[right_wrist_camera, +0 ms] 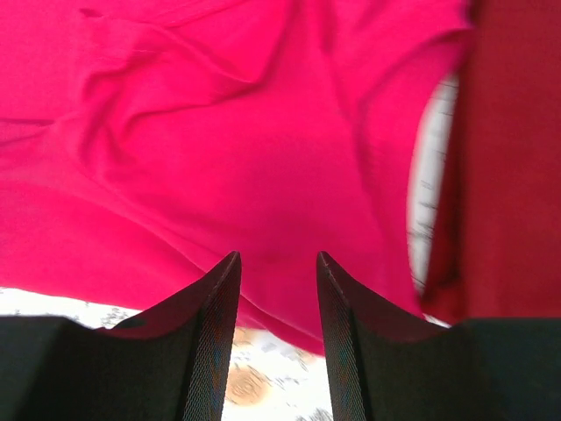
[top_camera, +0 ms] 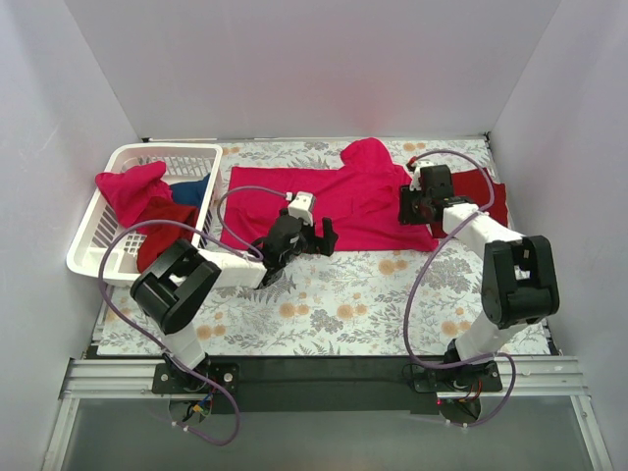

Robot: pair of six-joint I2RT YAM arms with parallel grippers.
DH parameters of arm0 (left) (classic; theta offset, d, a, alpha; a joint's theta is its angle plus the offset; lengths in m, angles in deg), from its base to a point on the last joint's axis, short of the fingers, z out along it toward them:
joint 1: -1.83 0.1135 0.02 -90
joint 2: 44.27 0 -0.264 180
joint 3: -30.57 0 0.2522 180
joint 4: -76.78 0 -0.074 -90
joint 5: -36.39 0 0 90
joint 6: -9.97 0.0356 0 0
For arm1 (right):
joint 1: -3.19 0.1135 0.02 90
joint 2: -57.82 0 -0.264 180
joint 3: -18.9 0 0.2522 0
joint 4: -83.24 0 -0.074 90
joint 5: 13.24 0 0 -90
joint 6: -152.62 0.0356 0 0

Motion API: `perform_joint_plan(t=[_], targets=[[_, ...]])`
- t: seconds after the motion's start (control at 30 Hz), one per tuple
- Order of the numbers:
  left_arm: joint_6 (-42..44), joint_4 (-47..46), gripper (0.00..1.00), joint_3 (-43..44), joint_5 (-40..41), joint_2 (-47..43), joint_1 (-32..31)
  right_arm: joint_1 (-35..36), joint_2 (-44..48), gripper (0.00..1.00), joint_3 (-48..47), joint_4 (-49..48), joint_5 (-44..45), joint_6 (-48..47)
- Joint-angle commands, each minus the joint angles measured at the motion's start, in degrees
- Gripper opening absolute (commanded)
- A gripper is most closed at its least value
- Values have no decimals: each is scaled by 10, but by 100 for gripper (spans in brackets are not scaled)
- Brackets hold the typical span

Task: Fold and stack the t-shirts
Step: Fold the tshirt

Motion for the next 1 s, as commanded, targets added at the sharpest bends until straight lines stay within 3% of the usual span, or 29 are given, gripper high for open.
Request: perform_joint_plan(t=[0.0,0.37,0.97], targets=[[9,26,86,-22,54,-7,1,6,-31,36,-25,-45,-73,5],[2,11,86,-48,56,29,1,5,-101,35,1,-55,-48,18],[-95,-37,86,-194,15,-39,-38,5,-11,36,156,24,-56,59]])
